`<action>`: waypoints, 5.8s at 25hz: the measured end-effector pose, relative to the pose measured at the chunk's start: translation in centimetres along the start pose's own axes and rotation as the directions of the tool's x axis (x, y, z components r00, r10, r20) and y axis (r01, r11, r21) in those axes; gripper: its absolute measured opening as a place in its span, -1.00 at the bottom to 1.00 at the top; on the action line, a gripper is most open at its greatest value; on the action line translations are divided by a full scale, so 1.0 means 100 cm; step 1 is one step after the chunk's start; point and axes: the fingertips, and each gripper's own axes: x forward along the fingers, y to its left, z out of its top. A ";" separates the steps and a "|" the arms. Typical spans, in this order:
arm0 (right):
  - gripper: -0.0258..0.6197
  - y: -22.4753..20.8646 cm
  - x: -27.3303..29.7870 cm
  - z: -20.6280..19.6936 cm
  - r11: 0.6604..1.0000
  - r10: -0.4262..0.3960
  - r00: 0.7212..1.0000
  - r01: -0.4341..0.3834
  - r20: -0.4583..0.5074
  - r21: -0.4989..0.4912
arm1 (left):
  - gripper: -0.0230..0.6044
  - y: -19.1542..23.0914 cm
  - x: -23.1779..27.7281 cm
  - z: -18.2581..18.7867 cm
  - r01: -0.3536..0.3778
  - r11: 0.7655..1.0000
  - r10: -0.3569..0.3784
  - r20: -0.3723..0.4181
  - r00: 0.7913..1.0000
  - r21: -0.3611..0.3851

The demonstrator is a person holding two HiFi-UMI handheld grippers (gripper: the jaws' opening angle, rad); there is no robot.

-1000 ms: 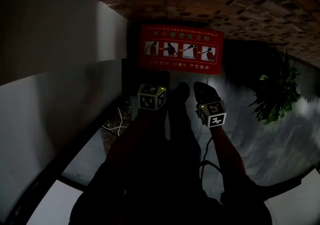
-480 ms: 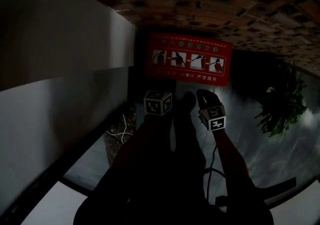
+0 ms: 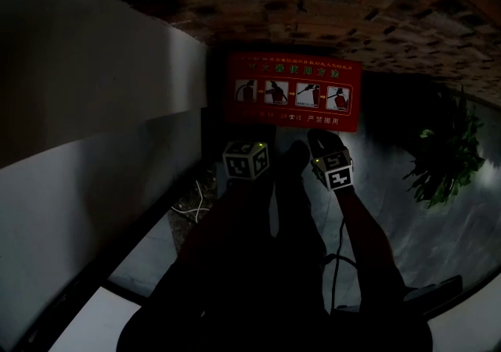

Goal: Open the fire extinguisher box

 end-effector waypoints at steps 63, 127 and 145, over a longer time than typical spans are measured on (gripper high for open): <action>-0.92 -0.007 -0.001 0.031 0.989 0.021 0.996 -0.034 0.090 0.141 | -0.93 -0.089 -0.045 0.159 0.202 0.928 -0.270 0.190 0.944 0.315; -0.92 0.001 -0.019 0.041 0.971 0.159 0.983 -0.172 0.091 0.167 | -0.93 -0.096 -0.009 0.264 0.046 0.899 -0.176 0.263 0.949 0.436; -0.92 0.006 -0.018 0.047 0.958 0.177 0.977 -0.199 0.120 0.207 | -0.93 -0.090 -0.015 0.202 0.134 0.930 -0.197 0.156 0.968 0.343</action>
